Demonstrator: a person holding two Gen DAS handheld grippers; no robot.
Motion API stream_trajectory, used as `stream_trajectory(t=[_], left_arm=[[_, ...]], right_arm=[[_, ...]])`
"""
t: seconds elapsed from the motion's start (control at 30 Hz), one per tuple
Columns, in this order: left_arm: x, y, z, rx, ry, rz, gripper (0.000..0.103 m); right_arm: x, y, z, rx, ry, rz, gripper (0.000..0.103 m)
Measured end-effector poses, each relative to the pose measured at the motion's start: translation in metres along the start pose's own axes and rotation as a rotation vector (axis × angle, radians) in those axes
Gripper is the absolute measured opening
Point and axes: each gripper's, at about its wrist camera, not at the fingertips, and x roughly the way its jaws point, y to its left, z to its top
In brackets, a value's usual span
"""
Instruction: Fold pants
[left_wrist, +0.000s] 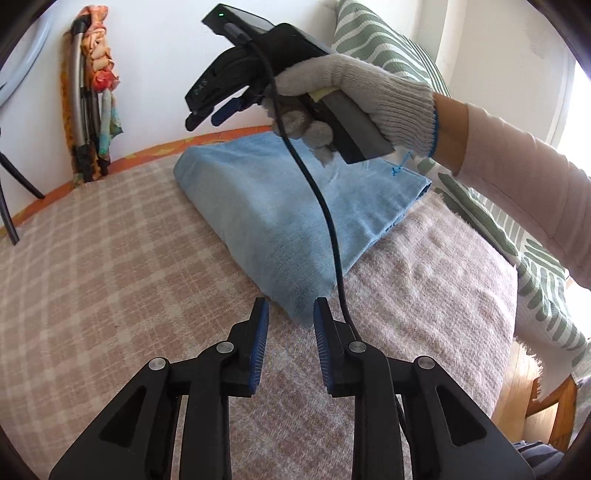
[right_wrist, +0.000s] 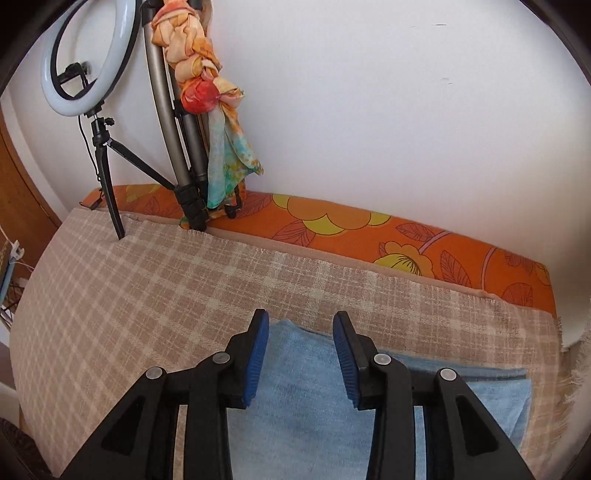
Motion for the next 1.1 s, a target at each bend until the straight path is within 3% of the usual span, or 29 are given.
stream_trajectory(t=[0.13,0.3,0.47,0.73,0.93,1.03,1.1], left_arm=[[-0.001,0.012,0.027,-0.012,-0.028,0.069,0.023],[0.017,0.019,0.063,-0.012,-0.084,0.074,0.023],[0.056,0.015,0.061,-0.005,-0.005,0.025,0.023],[0.084,0.020,0.041,0.002,0.043,0.037,0.025],[0.077,0.020,0.042,-0.002,0.037,0.045,0.027],[0.062,0.034,0.051,-0.078,0.015,0.048,0.038],[0.052,0.046,0.057,-0.133,-0.005,0.060,0.058]], right_arm=[[-0.048,-0.027,-0.043,0.061,-0.050,-0.021,0.038],[-0.076,-0.065,-0.100,0.138,-0.052,-0.102,0.038],[-0.077,-0.094,-0.145,0.209,-0.003,-0.128,0.038],[-0.065,-0.114,-0.162,0.243,0.033,-0.088,0.036],[-0.069,-0.115,-0.163,0.261,0.034,-0.065,0.036],[-0.085,-0.121,-0.160,0.273,0.005,-0.036,0.045],[-0.094,-0.128,-0.158,0.278,-0.016,-0.031,0.070]])
